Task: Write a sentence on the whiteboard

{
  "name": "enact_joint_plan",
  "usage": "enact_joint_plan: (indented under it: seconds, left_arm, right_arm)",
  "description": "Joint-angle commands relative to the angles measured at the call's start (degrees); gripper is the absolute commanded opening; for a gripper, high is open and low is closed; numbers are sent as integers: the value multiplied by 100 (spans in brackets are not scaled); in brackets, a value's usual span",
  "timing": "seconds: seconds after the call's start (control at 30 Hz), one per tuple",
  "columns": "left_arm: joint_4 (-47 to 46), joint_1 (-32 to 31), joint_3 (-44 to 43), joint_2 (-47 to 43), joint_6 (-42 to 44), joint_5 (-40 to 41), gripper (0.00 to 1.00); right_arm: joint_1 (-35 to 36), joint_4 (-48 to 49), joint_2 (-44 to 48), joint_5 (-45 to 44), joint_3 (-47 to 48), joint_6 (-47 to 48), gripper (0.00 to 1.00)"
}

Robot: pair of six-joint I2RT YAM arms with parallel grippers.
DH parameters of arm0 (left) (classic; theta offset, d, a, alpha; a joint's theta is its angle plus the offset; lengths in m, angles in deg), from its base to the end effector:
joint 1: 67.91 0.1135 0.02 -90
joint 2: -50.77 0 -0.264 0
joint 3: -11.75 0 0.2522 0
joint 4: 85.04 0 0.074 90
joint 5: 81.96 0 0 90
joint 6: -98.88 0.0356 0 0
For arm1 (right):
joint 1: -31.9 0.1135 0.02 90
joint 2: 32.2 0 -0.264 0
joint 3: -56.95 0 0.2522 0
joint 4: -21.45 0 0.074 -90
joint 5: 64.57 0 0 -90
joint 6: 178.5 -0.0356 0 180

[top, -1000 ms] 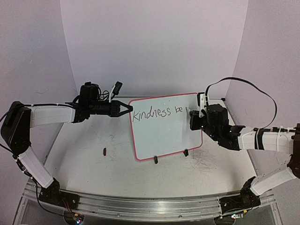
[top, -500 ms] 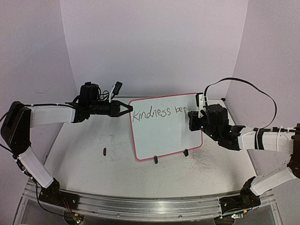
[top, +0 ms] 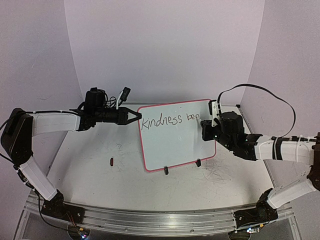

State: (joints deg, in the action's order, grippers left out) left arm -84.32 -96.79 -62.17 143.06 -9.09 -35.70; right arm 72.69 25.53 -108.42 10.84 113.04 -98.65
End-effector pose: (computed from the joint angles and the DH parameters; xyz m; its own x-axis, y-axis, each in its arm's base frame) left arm 0.3070 -0.1974 0.2652 -0.5566 0.0524 -0.8291 0.7878 0.3503 -0.5066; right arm 0.2316 0.1880 0.2531 -0.2852 -0.0208 -0.9583 -0.4050 0.9087 0.1008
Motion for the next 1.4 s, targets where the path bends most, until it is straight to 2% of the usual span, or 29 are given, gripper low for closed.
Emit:
enact_joint_plan:
  seconds: [0.0,0.9,1.37]
  left_arm:
    - [-15,-74,-68,-182,285,147,0]
    - [3,-74,-66,-202,311,152,0]
    - [21,-76,-75,-207,321,161,0]
  right_arm:
    - [-23,-186,141,-81,-8,-50,0]
    - [-36,281,-189,-515,351,100,0]
    - [-29,-182,114,-192,-66,-83,0]
